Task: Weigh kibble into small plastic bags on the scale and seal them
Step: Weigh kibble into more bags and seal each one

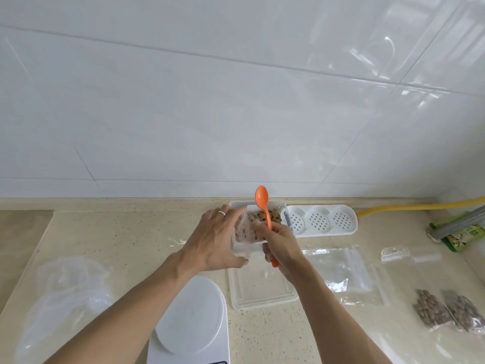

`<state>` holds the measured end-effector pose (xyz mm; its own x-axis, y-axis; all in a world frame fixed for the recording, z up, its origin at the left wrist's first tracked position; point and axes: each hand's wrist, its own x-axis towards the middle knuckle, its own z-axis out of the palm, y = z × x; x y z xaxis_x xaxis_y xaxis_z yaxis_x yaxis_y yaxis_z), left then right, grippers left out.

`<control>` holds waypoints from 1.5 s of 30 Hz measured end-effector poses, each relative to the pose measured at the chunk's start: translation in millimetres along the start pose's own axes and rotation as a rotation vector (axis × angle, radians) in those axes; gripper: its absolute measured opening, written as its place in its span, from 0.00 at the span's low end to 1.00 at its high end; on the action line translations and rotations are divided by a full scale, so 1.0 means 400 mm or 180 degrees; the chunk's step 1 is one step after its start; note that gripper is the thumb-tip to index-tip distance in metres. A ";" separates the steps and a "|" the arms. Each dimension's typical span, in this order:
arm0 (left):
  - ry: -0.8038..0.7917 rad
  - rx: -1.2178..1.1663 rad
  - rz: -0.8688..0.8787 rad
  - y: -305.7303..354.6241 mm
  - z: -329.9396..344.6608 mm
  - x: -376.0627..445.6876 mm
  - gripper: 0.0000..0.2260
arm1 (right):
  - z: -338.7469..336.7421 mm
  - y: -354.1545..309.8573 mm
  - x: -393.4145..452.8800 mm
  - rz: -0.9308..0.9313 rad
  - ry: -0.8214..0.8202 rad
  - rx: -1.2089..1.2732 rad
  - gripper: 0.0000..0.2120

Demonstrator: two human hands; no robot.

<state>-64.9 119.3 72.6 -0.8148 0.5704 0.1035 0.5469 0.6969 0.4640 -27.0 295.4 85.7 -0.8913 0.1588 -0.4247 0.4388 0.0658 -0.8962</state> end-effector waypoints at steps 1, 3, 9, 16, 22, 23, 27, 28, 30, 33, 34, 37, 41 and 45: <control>0.0031 -0.0018 -0.0041 -0.013 0.003 0.004 0.46 | -0.010 -0.002 0.008 0.0056 0.0211 -0.0060 0.12; 0.0033 -0.0011 -0.0128 -0.037 0.012 0.009 0.45 | -0.036 0.004 0.028 0.0133 0.0454 -0.0387 0.13; 0.0145 -0.0061 -0.0373 -0.083 0.047 0.023 0.41 | -0.106 0.018 0.062 -0.0354 0.0440 -0.2373 0.07; 0.0229 -0.0037 -0.0589 -0.096 0.072 0.041 0.39 | -0.142 0.016 0.048 -0.1171 0.1589 -0.1843 0.14; 0.0315 0.0065 -0.0653 -0.096 0.099 0.058 0.41 | -0.148 0.046 0.079 -0.1556 0.1952 -0.1747 0.04; 0.0343 0.0092 -0.0647 -0.098 0.101 0.061 0.41 | -0.146 0.055 0.088 -0.1573 0.1918 -0.1896 0.04; 0.0393 0.0185 -0.0631 -0.103 0.105 0.066 0.43 | -0.120 0.090 0.115 -0.1372 0.1355 -0.2145 0.05; 0.0400 0.0204 -0.0632 -0.103 0.106 0.066 0.43 | -0.108 0.096 0.116 -0.1289 0.1149 -0.2093 0.06; 0.0397 0.0263 -0.0651 -0.101 0.109 0.066 0.43 | -0.089 0.097 0.114 -0.1001 0.0863 -0.1846 0.06; 0.0451 0.0357 -0.0657 -0.096 0.109 0.068 0.44 | -0.078 0.089 0.109 -0.0459 0.0822 -0.1147 0.06; 0.0471 0.0385 -0.0670 -0.095 0.109 0.068 0.44 | -0.081 0.088 0.108 -0.0274 0.0882 -0.0898 0.06; 0.0538 0.0489 -0.0721 -0.095 0.109 0.065 0.45 | -0.097 0.092 0.104 0.0128 0.1144 -0.0272 0.05; 0.0610 0.0797 -0.0800 -0.090 0.102 0.078 0.43 | -0.125 0.094 0.090 0.0245 0.1375 0.0248 0.06; 0.0548 0.1158 -0.0856 -0.067 0.082 0.107 0.40 | -0.155 0.080 0.067 0.0104 0.1366 0.0370 0.06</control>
<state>-108.3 139.3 35.7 -0.9397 0.2904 0.1804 0.3193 0.9341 0.1597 -29.6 363.0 53.5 -0.7381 0.5552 -0.3834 0.4284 -0.0534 -0.9020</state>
